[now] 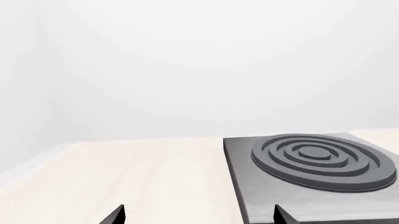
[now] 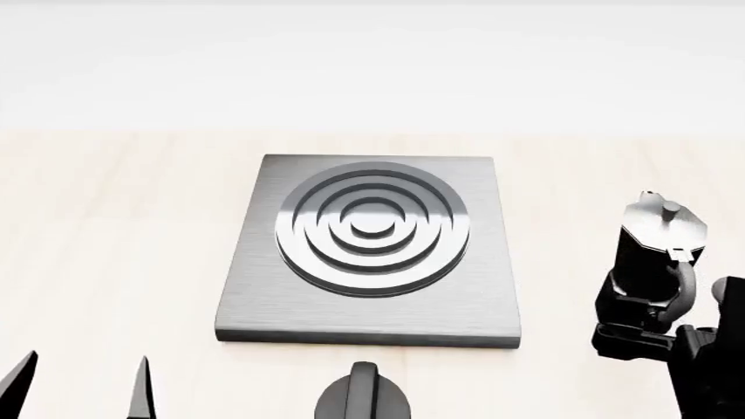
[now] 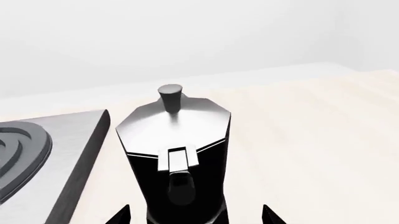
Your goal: Put the moka pot on the stove.
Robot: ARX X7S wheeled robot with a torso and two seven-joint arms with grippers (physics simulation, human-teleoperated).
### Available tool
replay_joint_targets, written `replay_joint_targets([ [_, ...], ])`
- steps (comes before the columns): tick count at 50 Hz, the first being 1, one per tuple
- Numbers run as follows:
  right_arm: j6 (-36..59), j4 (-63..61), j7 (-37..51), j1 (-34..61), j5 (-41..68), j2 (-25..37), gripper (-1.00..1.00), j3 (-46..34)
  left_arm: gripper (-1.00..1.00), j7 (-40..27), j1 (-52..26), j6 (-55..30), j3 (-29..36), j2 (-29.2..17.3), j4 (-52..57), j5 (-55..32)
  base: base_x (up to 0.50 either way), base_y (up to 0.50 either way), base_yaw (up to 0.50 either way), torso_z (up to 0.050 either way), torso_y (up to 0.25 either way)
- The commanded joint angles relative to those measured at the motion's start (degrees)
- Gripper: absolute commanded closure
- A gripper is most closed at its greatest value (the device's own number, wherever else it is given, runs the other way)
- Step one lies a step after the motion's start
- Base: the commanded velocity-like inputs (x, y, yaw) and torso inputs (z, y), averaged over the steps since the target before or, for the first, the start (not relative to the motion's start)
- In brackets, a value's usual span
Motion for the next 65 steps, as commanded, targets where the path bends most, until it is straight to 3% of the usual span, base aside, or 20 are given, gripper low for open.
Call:
replay_joint_targets([
  [1, -3.3, 6.5, -2.3, 3.3, -0.6, -1.1, -1.00, -0.1, -1.00, 0.0, -0.5, -0.2, 0.1, -0.1, -0.3, -0.2, 0.00, 0.00, 0.00, 0.000, 0.000],
  [29, -2.7, 7.8, -1.9, 5.1, -1.9, -1.1, -1.00, -1.1, -1.00, -0.4, -0.7, -0.1, 0.2, -0.3, -0.3, -0.5, 0.00, 0.00, 0.00, 0.000, 0.000],
  [30, -2.4, 7.3, -1.8, 4.9, -1.9, -1.0, 1.00, -1.1, -1.00, -0.4, -0.8, -0.2, 0.2, -0.4, -0.3, -0.5, 0.00, 0.00, 0.00, 0.000, 0.000],
  [48, -0.6, 3.3, -1.1, 2.8, -1.3, -0.4, 1.00, -0.9, -1.00, -0.5, -0.9, 0.0, 0.3, -0.4, -0.5, -0.7, 0.00, 0.00, 0.00, 0.000, 0.000],
  [56, 5.6, -18.7, 5.4, 0.2, -2.1, 1.7, 1.00, -2.0, -1.00, -0.6, -0.8, -0.1, 0.4, -0.6, 0.0, -0.7, 0.00, 0.00, 0.00, 0.000, 0.000],
  [65, 7.9, -24.8, 5.8, 0.8, -2.3, 2.3, 1.00, -3.1, -1.00, -0.5, -1.4, 0.0, 0.6, -0.5, -0.5, -0.7, 0.00, 0.00, 0.00, 0.000, 0.001],
])
